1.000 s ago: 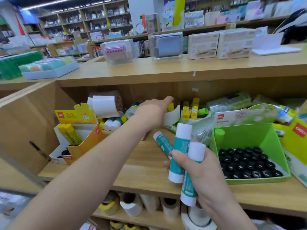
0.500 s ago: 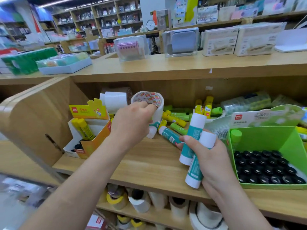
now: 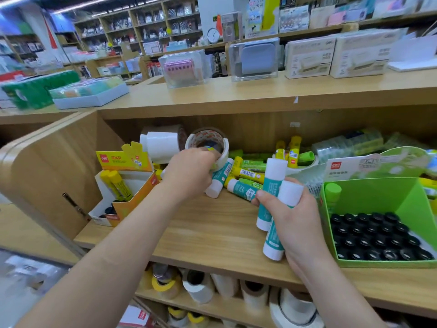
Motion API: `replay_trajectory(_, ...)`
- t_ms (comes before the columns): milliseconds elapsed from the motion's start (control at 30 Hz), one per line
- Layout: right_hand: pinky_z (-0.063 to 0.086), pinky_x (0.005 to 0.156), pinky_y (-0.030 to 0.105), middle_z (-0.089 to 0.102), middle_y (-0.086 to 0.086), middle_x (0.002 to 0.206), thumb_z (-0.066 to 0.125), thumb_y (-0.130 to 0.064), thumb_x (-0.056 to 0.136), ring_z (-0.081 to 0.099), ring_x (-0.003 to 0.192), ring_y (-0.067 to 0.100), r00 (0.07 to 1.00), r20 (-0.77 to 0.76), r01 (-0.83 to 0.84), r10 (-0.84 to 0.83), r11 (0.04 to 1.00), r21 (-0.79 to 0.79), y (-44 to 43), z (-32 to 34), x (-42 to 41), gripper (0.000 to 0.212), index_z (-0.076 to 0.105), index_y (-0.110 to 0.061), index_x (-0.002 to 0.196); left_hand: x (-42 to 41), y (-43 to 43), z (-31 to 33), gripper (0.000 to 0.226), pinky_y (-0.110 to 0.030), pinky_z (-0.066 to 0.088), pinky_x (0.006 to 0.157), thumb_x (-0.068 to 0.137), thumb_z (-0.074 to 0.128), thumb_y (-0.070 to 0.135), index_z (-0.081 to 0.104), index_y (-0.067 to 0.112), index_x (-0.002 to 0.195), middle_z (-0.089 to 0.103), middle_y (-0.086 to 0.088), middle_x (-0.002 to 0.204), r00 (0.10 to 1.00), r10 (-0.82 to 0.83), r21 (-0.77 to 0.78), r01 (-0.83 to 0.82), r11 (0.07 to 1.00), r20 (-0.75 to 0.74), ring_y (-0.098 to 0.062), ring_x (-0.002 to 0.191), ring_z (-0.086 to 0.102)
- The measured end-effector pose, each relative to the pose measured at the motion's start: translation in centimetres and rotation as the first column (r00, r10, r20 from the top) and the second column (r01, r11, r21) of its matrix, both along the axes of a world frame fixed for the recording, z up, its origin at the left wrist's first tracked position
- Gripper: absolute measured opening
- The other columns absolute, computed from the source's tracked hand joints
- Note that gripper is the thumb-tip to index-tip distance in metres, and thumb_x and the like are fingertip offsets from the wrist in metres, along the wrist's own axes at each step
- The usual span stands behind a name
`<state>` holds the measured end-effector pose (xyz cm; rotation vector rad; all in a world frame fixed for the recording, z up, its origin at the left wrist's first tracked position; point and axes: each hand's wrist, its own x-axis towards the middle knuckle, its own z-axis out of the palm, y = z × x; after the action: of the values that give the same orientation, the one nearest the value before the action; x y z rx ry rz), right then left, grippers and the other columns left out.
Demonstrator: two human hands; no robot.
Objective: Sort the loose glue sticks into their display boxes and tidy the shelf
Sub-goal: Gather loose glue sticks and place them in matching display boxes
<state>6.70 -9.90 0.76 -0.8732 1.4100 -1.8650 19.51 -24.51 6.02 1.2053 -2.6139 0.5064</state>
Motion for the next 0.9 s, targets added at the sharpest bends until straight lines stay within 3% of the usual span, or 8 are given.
replay_trajectory(133, 0.055, 0.064, 0.047, 0.07, 0.013, 0.079, 0.069, -0.004, 0.081, 0.066, 0.08, 0.037, 1.0, 0.026, -0.007, 0.008, 0.999, -0.05, 0.0, 0.0, 0.0, 0.021, 0.061, -0.02, 0.093, 0.0, -0.1, 0.2, 0.046, -0.037, 0.052, 0.074, 0.09, 0.061, 0.017, 0.051, 0.021, 0.135, 0.06, -0.005, 0.123, 0.969, -0.125, -0.035, 0.12, 0.992, -0.213, -0.028, 0.106, 0.059)
replay_trajectory(233, 0.054, 0.059, 0.04, 0.067, 0.006, 0.074, 0.069, -0.003, 0.082, 0.066, 0.068, 0.025, 1.0, -0.017, -0.023, 0.022, 0.996, -0.088, 0.2, 0.1, 0.0, 0.028, 0.06, -0.025, 0.097, -1.4, 0.8, -0.4, 0.035, -0.037, 0.055, 0.06, 0.08, 0.069, 0.012, 0.067, 0.019, 0.115, 0.066, -0.003, 0.106, 0.922, -0.36, -0.135, 0.342, 0.93, -0.144, -0.03, 0.09, 0.066)
replay_trajectory(433, 0.048, 0.052, 0.028, 0.063, 0.024, 0.075, 0.069, -0.022, 0.069, 0.058, 0.064, 0.019, 0.998, -0.004, -0.069, 0.069, 0.995, -0.07, 0.9, 0.0, 0.0, 0.019, 0.063, -0.009, 0.082, -6.0, -0.2, -0.8, 0.034, -0.04, 0.051, 0.084, 0.095, 0.053, 0.033, 0.055, 0.024, 0.128, 0.06, -0.006, 0.12, 0.977, -0.045, 0.251, -0.009, 0.968, 0.208, -0.03, 0.109, 0.058)
replay_trajectory(500, 0.048, 0.054, 0.029, 0.063, 0.028, 0.078, 0.071, -0.023, 0.067, 0.058, 0.067, 0.02, 0.997, 0.031, -0.067, 0.069, 0.996, -0.063, 1.3, -0.1, -0.1, 0.023, 0.064, -0.005, 0.08, -5.6, -0.3, -0.9, 0.037, -0.042, 0.053, 0.08, 0.092, 0.057, 0.019, 0.054, 0.024, 0.129, 0.055, -0.003, 0.123, 0.991, -0.046, 0.183, 0.021, 0.983, 0.128, -0.03, 0.105, 0.06)
replay_trajectory(567, 0.05, 0.057, 0.029, 0.069, 0.021, 0.077, 0.072, -0.021, 0.068, 0.065, 0.072, 0.021, 0.994, 0.071, -0.081, 0.087, 0.993, -0.088, 1.6, 0.1, -0.2, 0.014, 0.069, -0.015, 0.08, -3.9, 0.6, -1.2, 0.037, -0.041, 0.051, 0.076, 0.091, 0.057, 0.015, 0.056, 0.021, 0.128, 0.054, -0.002, 0.12, 0.984, -0.068, 0.067, 0.08, 0.995, -0.167, -0.028, 0.1, 0.06)
replay_trajectory(667, 0.051, 0.055, 0.032, 0.073, 0.003, 0.075, 0.075, -0.004, 0.075, 0.068, 0.072, 0.018, 0.981, 0.155, -0.093, 0.116, 0.985, -0.146, 1.6, 0.4, -0.1, 0.025, 0.074, -0.029, 0.071, -1.5, 4.6, -1.4, 0.025, -0.035, 0.047, 0.073, 0.093, 0.06, 0.022, 0.063, 0.017, 0.118, 0.064, -0.003, 0.091, 0.657, 0.128, 0.38, 0.257, 0.889, -0.743, -0.024, 0.085, 0.059)
replay_trajectory(767, 0.049, 0.053, 0.032, 0.072, 0.002, 0.078, 0.072, -0.002, 0.077, 0.063, 0.069, 0.015, 0.968, 0.207, -0.11, 0.143, 0.98, -0.165, 1.2, 1.0, 0.5, 0.022, 0.075, -0.025, 0.075, -0.2, 9.5, -2.1, 0.017, -0.024, 0.04, 0.044, 0.092, 0.062, 0.023, 0.064, 0.025, 0.109, 0.058, 0.003, 0.063, 0.404, 0.522, 0.657, 0.535, 0.532, -0.751, -0.012, 0.053, 0.049)
replay_trajectory(900, 0.053, 0.057, 0.032, 0.071, 0.007, 0.078, 0.074, -0.002, 0.076, 0.065, 0.068, 0.02, 0.967, 0.212, -0.115, 0.14, 0.985, -0.127, 0.3, 1.0, 1.5, 0.015, 0.069, -0.006, 0.089, 1.7, 11.7, -3.5, 0.013, -0.016, 0.031, 0.04, 0.088, 0.066, 0.017, 0.067, 0.021, 0.1, 0.056, 0.004, 0.062, 0.324, 0.548, 0.613, 0.609, 0.503, -0.771, -0.007, 0.045, 0.042)
